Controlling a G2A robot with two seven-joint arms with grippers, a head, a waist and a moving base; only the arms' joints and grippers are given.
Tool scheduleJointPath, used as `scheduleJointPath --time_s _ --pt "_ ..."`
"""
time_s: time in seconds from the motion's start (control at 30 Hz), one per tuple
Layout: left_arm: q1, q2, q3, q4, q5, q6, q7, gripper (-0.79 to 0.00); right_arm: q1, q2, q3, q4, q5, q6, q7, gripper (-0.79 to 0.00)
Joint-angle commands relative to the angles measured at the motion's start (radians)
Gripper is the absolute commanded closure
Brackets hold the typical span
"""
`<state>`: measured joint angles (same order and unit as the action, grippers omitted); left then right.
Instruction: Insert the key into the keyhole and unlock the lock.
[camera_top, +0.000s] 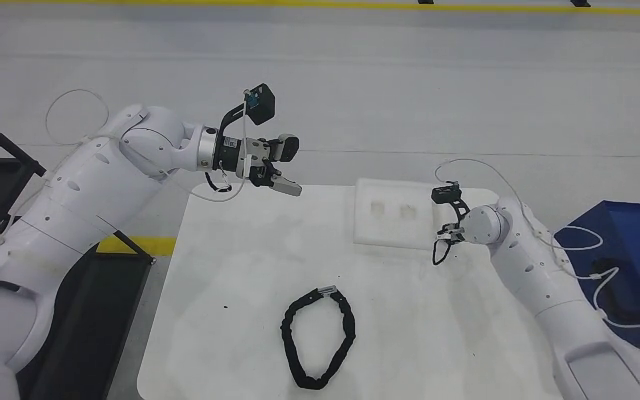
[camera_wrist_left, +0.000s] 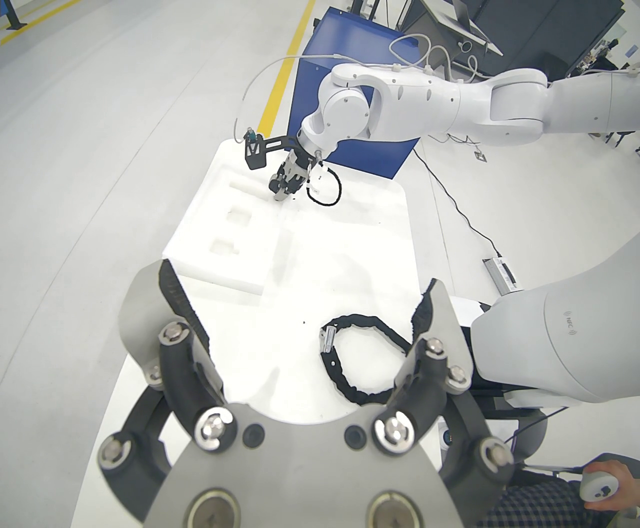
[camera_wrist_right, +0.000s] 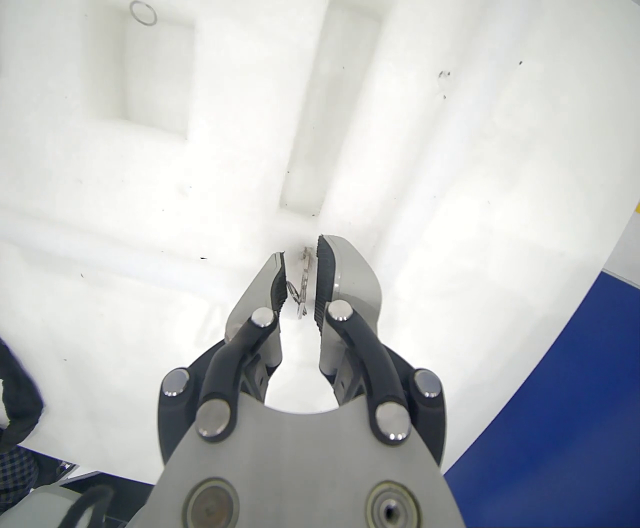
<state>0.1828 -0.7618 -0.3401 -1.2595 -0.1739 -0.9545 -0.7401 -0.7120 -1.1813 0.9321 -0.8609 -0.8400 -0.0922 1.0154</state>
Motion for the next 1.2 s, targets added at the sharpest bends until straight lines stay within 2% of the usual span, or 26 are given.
scheduleJointPath --time_s 0.0,0.07,0.1,0.43,0.73,0.97,1.03,1.17 --pt "0.0 0.0 0.0 0.0 0.0 0.0 0.0 -0.785 0.001 -0.001 0.0 0.01 0.001 -0.002 -0.007 -0.135" --pt "0.0 0.0 0.0 0.0 0.0 0.0 0.0 -0.785 0.004 -0.004 -0.002 0.02 0.001 -0.004 -0.011 -0.074" --pt "0.0 0.0 0.0 0.0 0.0 0.0 0.0 -0.785 0.006 -0.005 -0.003 0.024 0.0 -0.003 -0.012 0.0" --pt "0.0 0.0 0.0 0.0 0.0 0.0 0.0 -0.785 0.029 -0.014 -0.014 0.016 -0.014 0.006 0.015 0.0" --pt "0.0 0.0 0.0 0.0 0.0 0.0 0.0 -0.785 0.019 0.002 0.02 -0.121 -0.042 0.037 0.111 0.0" --pt "0.0 0.0 0.0 0.0 0.0 0.0 0.0 -0.785 -0.072 0.033 0.138 -0.341 0.063 0.041 0.137 0.0" --pt "0.0 0.0 0.0 0.0 0.0 0.0 0.0 -0.785 -0.116 0.043 0.182 -0.408 0.096 0.039 0.097 0.0" --pt "0.0 0.0 0.0 0.0 0.0 0.0 0.0 -0.785 -0.211 0.054 0.267 -0.472 0.256 0.003 0.041 0.0"
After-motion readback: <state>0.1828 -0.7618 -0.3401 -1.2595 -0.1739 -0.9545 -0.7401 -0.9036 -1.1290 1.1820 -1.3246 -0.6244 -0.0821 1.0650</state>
